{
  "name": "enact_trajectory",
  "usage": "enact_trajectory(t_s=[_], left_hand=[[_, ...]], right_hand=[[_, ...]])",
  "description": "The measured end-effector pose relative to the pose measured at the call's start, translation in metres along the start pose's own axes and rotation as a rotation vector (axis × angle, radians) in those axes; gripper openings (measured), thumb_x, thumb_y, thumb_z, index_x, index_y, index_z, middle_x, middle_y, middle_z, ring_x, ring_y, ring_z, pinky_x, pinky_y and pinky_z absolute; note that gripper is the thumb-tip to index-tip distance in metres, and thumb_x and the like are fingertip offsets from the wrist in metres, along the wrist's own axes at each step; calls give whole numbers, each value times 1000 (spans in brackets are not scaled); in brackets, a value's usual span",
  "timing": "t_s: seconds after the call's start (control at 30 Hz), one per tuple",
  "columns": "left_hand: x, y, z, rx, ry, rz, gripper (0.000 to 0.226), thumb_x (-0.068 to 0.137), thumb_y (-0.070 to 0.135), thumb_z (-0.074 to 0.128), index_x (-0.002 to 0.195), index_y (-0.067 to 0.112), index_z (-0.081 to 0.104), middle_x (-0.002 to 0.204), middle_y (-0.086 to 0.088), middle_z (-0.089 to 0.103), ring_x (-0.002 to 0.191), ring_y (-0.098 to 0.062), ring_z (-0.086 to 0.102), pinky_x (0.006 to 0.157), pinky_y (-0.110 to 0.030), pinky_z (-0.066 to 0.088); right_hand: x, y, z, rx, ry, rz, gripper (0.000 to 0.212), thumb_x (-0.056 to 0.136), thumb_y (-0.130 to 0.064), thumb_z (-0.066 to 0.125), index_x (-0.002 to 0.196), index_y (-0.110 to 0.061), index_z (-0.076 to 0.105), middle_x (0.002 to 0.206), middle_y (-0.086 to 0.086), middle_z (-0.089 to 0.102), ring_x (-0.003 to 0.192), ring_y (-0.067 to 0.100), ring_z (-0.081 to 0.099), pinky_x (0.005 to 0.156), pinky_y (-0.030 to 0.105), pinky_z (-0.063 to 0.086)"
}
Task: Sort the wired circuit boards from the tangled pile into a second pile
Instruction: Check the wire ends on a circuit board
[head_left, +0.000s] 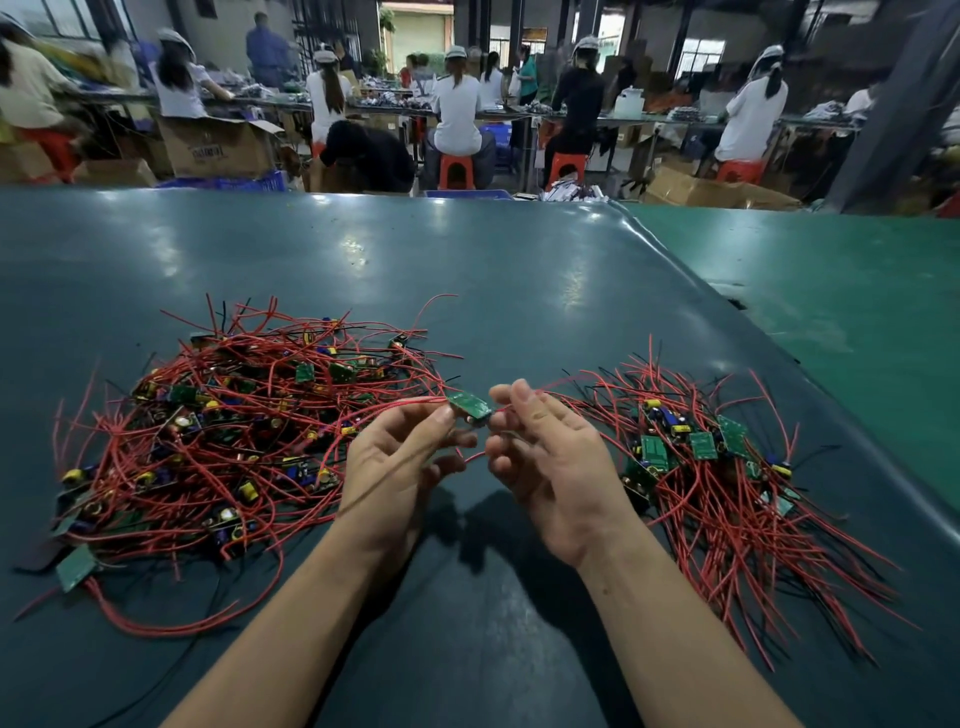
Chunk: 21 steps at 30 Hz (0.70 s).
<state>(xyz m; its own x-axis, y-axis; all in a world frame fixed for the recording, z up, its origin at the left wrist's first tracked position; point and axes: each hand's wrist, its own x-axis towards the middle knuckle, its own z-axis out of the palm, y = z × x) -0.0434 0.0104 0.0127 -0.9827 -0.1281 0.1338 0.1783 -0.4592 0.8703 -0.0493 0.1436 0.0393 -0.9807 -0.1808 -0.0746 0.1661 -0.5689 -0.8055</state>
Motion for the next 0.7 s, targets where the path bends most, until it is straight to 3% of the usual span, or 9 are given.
enact_trajectory(t_s=[0.13,0.27,0.4,0.57,0.7], left_hand=[[0,2,0,-69,-45,-13,24,75,4,72,96,11,65,87,-13,69,74,-22,65,74,-37,53],[0,4,-3,-46,-164,-44,41,77,7,66,117,14,70,101,-20,59,87,-29,54,79,-41,44],[0,2,-5,47,-240,-56,34,77,7,62,105,19,77,90,-6,67,74,-13,62,63,-19,50],[0,2,-7,71,-300,-91,36,71,7,68,103,20,78,93,-7,72,82,-18,63,76,-29,50],[-2,2,-1,33,-216,-96,23,75,3,70,93,13,78,90,-11,72,77,-19,66,67,-26,53]], right_hand=[[-1,6,4,-74,31,-2,4,82,-12,69,79,-11,68,65,7,64,48,12,56,43,19,45],[0,5,4,-46,68,41,18,91,-7,63,73,-9,66,59,5,60,45,12,55,41,19,45],[0,5,1,-72,88,141,12,93,-11,63,82,-5,63,58,3,59,43,9,54,40,16,45],[1,6,-3,-49,97,206,14,93,-12,61,81,-7,65,56,0,60,41,6,53,39,14,43],[2,5,-4,-39,78,167,12,93,-11,61,83,-7,66,58,1,60,43,6,53,40,14,43]])
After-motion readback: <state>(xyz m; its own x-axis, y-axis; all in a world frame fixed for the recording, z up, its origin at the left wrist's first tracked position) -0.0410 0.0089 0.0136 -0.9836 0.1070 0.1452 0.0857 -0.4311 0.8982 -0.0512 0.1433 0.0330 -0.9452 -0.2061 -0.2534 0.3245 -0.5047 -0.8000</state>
